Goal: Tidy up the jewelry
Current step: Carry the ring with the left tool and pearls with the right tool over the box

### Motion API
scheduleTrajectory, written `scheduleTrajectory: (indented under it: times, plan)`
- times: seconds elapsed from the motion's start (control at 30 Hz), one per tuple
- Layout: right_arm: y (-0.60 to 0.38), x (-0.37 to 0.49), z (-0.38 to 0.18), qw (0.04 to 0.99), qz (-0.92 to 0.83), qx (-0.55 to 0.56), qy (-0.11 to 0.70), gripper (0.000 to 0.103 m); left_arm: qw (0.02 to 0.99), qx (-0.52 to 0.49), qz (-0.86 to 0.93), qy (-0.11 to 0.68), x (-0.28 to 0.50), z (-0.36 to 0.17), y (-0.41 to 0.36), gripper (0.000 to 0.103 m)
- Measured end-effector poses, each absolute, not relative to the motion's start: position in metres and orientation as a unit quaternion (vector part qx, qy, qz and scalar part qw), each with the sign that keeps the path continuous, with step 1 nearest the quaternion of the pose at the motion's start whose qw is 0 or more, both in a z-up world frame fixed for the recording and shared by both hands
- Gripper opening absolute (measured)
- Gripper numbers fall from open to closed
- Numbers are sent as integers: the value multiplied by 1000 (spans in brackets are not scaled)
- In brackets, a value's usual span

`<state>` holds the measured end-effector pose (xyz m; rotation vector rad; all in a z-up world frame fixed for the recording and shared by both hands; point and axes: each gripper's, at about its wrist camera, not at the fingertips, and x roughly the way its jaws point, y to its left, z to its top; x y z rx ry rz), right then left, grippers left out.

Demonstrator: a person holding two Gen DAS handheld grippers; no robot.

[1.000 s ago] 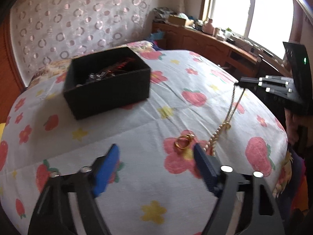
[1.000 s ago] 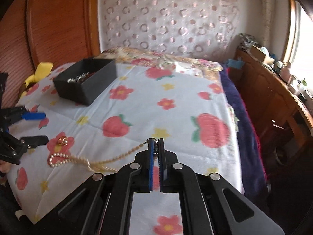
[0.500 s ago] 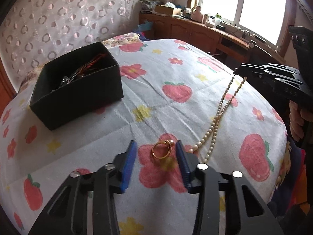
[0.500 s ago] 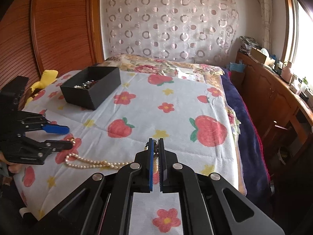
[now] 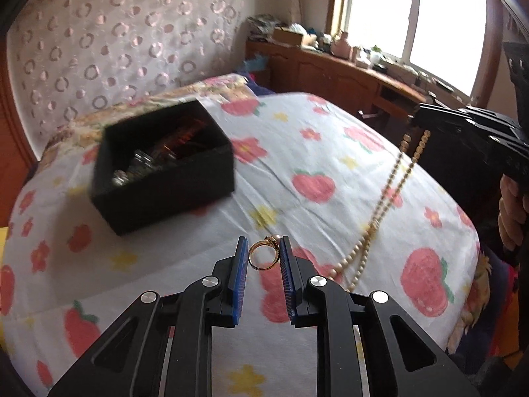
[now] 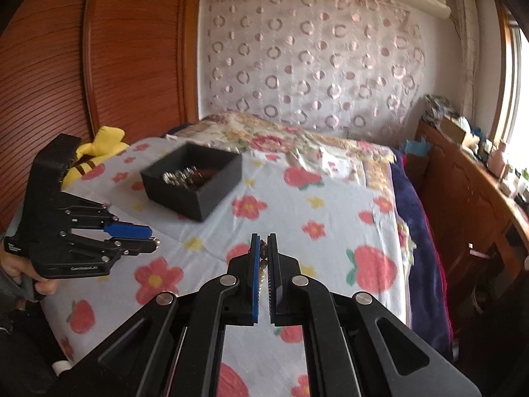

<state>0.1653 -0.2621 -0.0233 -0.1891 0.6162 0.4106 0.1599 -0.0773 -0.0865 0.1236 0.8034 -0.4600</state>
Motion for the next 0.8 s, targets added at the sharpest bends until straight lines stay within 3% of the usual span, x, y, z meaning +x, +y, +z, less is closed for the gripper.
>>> scheduleTrajectory:
  times: [0.47,0.8]
  plan:
    - [-217,190,53,938,232,-111,233,5,924,40,-179,336,189,-29,-39,18]
    - [-185,222,100,942,242,-128,192,5,929,38,-159,332,221,-21,-28,18]
